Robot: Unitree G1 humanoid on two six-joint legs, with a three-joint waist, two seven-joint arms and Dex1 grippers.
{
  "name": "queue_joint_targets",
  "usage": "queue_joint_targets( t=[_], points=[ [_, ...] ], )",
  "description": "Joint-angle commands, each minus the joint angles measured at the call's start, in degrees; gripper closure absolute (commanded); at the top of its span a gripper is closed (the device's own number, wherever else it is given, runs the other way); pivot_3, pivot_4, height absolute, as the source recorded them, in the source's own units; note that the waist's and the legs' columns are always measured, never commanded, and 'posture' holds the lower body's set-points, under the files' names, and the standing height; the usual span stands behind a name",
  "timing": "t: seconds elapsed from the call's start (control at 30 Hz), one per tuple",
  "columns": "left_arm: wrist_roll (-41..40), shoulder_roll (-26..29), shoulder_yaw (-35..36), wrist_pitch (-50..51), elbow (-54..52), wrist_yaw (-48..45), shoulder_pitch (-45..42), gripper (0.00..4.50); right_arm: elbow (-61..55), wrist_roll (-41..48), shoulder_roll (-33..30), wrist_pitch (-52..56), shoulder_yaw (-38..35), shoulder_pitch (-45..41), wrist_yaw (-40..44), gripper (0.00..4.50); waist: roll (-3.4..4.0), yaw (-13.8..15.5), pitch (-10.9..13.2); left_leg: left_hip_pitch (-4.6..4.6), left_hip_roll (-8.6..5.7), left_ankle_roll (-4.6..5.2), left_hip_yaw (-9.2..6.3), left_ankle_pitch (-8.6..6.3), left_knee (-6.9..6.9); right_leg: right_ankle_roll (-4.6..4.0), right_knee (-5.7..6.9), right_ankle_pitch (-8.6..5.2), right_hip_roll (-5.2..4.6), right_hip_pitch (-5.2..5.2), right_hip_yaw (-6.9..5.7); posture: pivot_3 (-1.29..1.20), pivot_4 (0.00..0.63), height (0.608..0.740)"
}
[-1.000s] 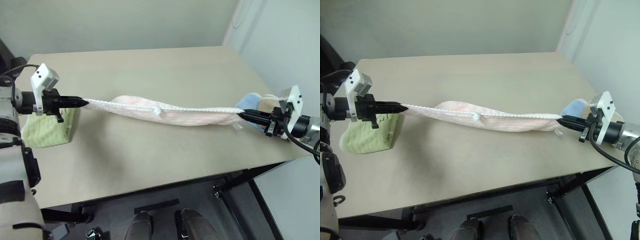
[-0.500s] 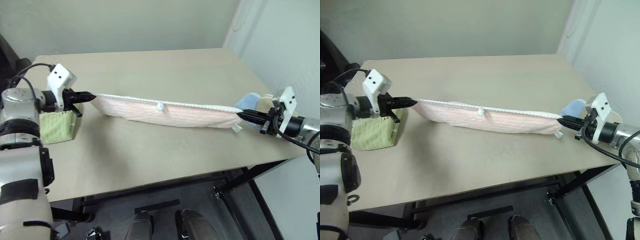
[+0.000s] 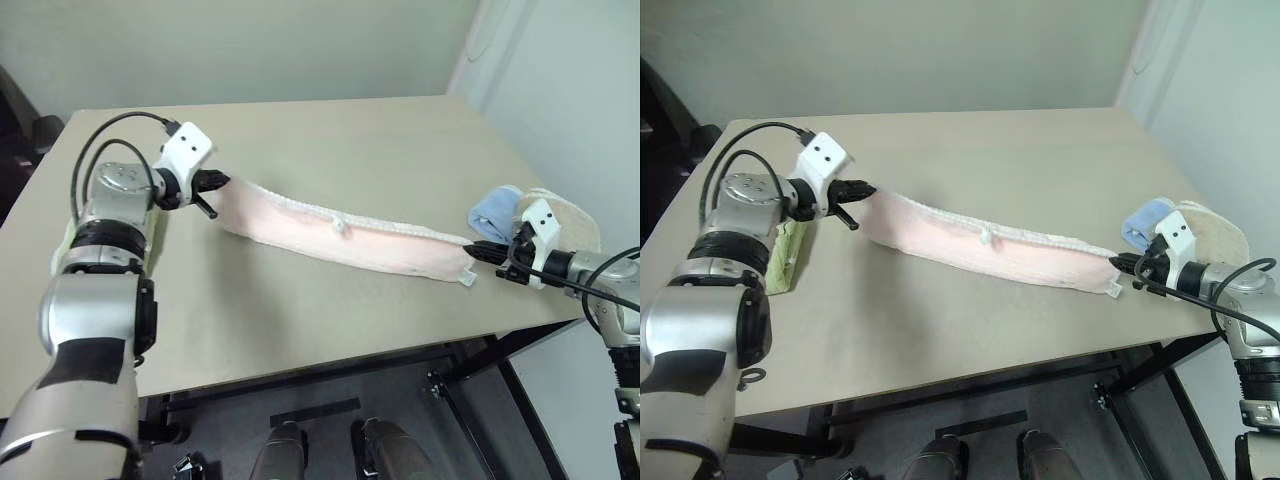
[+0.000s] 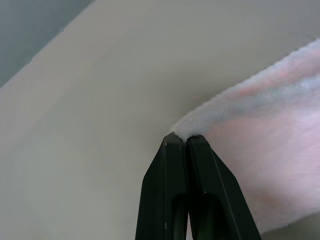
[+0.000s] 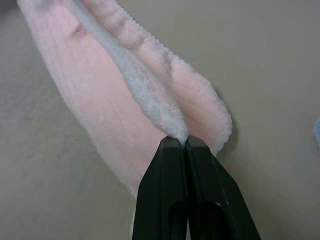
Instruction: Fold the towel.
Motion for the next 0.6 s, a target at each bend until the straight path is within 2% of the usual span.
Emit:
queue_joint_targets(
  t=[0.03,0.23,0.6],
  points=[
    [3.21,0.06,-2.44,-1.35,0.16,2.49,-1.62,4.48,1.47,-3.08,-0.14,-0.52,0.69,-2.44,-2.31,4.50,0.01,-0.05,0.01,0.00,-0.01,0.00,0.01,0.00,0.00,0.00,-0.03,0.00,0.01,0.00,0.00,0.00,0.150,0.740],
    [6.30,-0.74,-4.60,-0.67,1.04,8.39,-1.43,4.48,8.22,-7.30,1.28,-1.39,2.23,-6.72,-5.16,4.50,0.03,-0.02,0.02,-0.01,0.02,-0.02,-0.06,0.03,-0.08,0.03,-0.16,0.03,-0.02,0.00,0.03,0.00,0.150,0.740],
    [8.38,-1.14,-4.18,1.74,1.93,17.00,-1.28,4.48,18.72,-10.96,3.95,-5.35,2.50,-13.91,-7.57,4.50,0.06,0.27,0.04,-0.04,-0.01,-0.02,-0.09,0.03,-0.27,0.09,-0.55,0.12,-0.08,0.03,0.02,0.00,0.150,0.740]
  ],
)
